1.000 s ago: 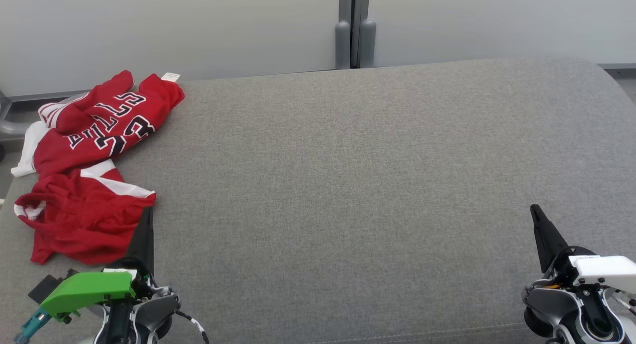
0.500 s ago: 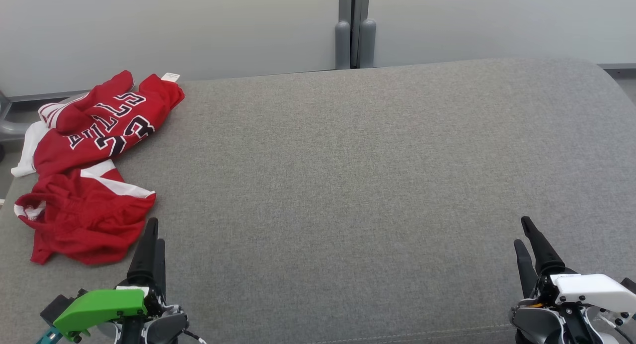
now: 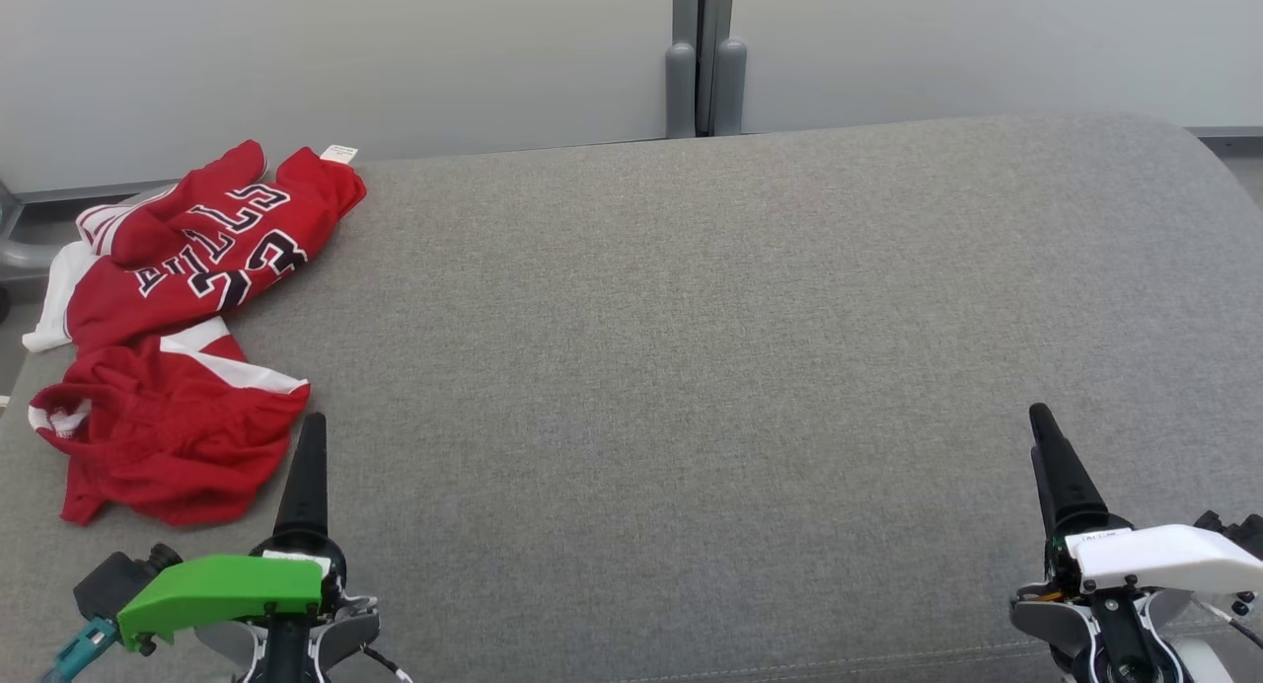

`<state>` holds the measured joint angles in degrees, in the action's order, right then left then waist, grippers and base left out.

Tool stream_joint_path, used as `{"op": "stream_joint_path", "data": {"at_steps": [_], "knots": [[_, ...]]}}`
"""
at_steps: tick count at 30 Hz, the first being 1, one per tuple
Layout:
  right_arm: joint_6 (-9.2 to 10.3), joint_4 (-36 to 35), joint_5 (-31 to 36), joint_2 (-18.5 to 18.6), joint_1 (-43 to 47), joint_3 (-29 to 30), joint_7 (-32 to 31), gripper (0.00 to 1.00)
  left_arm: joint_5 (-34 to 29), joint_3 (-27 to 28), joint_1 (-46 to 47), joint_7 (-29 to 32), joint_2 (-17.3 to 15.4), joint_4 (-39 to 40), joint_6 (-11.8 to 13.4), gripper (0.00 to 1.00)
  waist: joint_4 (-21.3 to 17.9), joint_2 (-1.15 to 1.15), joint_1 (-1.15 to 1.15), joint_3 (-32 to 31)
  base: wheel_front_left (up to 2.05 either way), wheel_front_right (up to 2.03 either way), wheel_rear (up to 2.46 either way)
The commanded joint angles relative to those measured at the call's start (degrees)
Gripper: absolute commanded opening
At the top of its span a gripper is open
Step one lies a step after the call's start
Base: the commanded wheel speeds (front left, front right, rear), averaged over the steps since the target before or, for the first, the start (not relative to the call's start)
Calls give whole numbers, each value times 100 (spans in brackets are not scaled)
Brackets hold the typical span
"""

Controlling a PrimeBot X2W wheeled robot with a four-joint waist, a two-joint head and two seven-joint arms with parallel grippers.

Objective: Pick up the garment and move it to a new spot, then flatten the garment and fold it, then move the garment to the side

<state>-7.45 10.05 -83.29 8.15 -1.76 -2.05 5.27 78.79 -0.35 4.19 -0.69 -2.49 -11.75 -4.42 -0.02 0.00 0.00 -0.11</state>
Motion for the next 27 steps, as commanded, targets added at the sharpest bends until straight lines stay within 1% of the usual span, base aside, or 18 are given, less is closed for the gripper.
{"op": "stream_joint_path", "data": {"at_steps": [1,11,12,18,27], "knots": [[-1,-143,269,28,-159,24,64,100,-265,-50,149,-66,-24,130,36,100,0,0,0,-2,0,0,0],[-2,-324,1758,-57,-177,-94,200,100,-1634,-210,137,-271,-29,237,163,100,-3,0,0,-3,0,0,0],[-2,-324,1758,-57,-177,-94,200,100,-1634,-210,137,-271,-29,237,163,100,-3,0,0,-3,0,0,0],[-2,-381,2504,-98,-170,-131,277,100,-2477,-265,95,-383,-47,245,202,100,1,0,0,-9,0,0,0],[-2,-411,3532,-160,-165,-190,383,100,-3361,-297,-56,-543,-55,269,240,100,-5,0,0,-8,0,0,0]]}}
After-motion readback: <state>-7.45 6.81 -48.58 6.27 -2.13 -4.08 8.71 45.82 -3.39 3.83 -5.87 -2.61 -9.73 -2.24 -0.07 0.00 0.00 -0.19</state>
